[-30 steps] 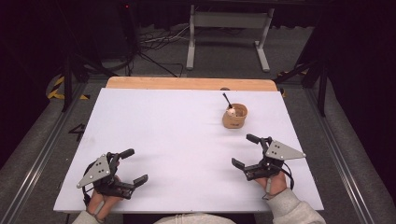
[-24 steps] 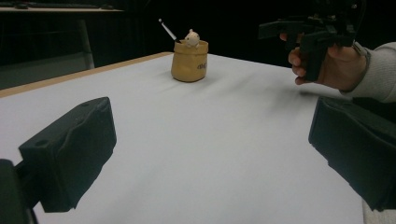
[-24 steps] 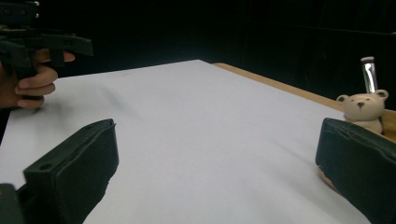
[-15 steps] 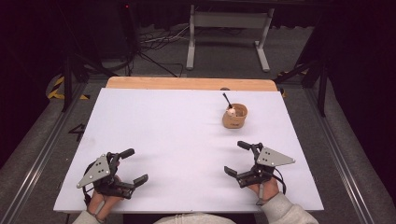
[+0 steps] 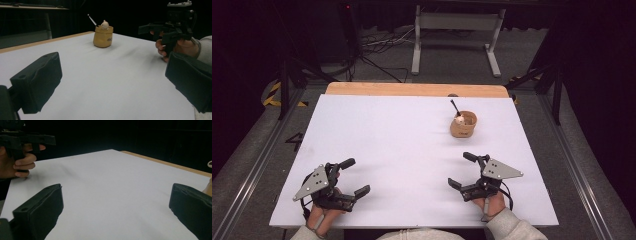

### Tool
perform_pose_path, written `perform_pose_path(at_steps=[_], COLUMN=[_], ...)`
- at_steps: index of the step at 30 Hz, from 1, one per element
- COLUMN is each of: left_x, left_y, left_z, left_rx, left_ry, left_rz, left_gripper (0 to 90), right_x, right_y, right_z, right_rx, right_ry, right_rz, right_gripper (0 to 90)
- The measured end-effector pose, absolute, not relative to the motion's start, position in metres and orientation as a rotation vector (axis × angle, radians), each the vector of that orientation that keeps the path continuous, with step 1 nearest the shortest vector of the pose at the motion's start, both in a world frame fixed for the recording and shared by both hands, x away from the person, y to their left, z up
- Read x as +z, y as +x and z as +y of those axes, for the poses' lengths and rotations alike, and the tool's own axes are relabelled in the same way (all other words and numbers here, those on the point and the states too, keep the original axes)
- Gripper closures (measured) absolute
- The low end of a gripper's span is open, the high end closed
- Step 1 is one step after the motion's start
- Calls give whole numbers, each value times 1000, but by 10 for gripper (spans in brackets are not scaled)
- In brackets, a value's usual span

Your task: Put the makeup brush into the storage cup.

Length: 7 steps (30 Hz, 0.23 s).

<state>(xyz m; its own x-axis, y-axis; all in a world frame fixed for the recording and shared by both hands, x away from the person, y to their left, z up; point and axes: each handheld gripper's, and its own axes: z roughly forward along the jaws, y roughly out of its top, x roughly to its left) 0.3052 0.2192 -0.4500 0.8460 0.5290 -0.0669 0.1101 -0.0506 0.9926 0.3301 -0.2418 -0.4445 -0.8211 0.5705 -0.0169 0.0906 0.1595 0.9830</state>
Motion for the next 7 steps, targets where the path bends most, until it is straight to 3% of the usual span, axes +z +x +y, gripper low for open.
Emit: perform_pose_path(at_steps=[7], left_x=[-450], left_y=[305], left_z=[219], left_rx=[372], left_ry=[1611], left_rz=[513], left_gripper=[16], right_x=[-442], right_y=[330], right_z=[-242], right_rx=[1712], right_ry=[618], right_rz=[2052], right_gripper=[0])
